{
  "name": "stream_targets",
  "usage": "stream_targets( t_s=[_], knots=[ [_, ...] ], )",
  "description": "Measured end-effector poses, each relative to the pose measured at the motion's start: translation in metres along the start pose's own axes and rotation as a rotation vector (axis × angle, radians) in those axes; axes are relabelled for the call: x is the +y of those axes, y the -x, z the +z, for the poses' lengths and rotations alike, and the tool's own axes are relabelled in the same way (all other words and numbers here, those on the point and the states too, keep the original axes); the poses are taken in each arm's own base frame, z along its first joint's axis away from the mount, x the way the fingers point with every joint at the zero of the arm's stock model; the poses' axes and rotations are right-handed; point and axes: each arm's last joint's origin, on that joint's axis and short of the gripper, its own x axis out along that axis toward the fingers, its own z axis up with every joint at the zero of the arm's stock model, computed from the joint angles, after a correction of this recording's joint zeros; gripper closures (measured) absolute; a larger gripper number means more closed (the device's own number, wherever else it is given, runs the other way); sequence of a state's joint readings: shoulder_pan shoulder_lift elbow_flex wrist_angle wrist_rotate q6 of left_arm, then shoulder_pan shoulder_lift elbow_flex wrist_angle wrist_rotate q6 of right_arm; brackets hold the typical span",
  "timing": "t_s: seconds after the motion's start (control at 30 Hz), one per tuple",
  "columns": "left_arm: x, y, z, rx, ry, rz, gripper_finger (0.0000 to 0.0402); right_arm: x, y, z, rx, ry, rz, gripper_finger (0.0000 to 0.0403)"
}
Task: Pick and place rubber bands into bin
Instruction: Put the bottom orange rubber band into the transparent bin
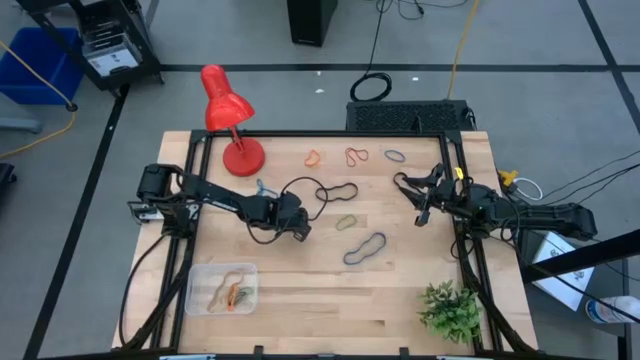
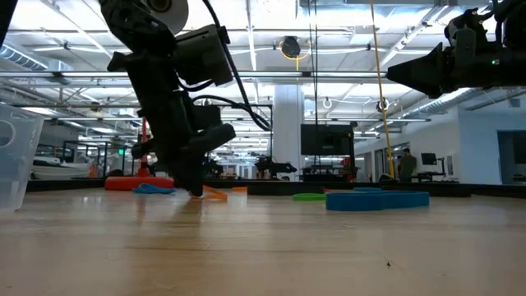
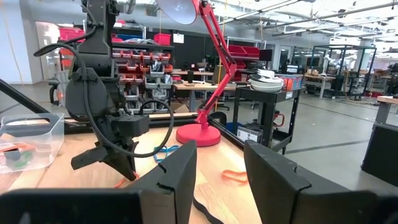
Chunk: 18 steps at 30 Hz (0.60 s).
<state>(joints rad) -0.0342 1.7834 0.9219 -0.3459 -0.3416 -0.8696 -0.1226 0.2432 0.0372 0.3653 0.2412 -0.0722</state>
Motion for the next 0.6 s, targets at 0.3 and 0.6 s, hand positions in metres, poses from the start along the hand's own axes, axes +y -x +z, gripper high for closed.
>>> stream_targets(
  t_s=[0.3, 0.6],
  knots=[
    [-0.006, 0.061, 0.014, -0.092, -0.101, -0.183, 0.0396, 0.0, 0.0, 0.0, 0.002, 0.001, 0.001, 0.0273],
    [0.003, 0.155, 0.019, -0.333, -0.189, -0.444, 0.0395, 0.0, 0.0, 0.0, 0.002, 0.001, 0.001, 0.0273]
  ],
)
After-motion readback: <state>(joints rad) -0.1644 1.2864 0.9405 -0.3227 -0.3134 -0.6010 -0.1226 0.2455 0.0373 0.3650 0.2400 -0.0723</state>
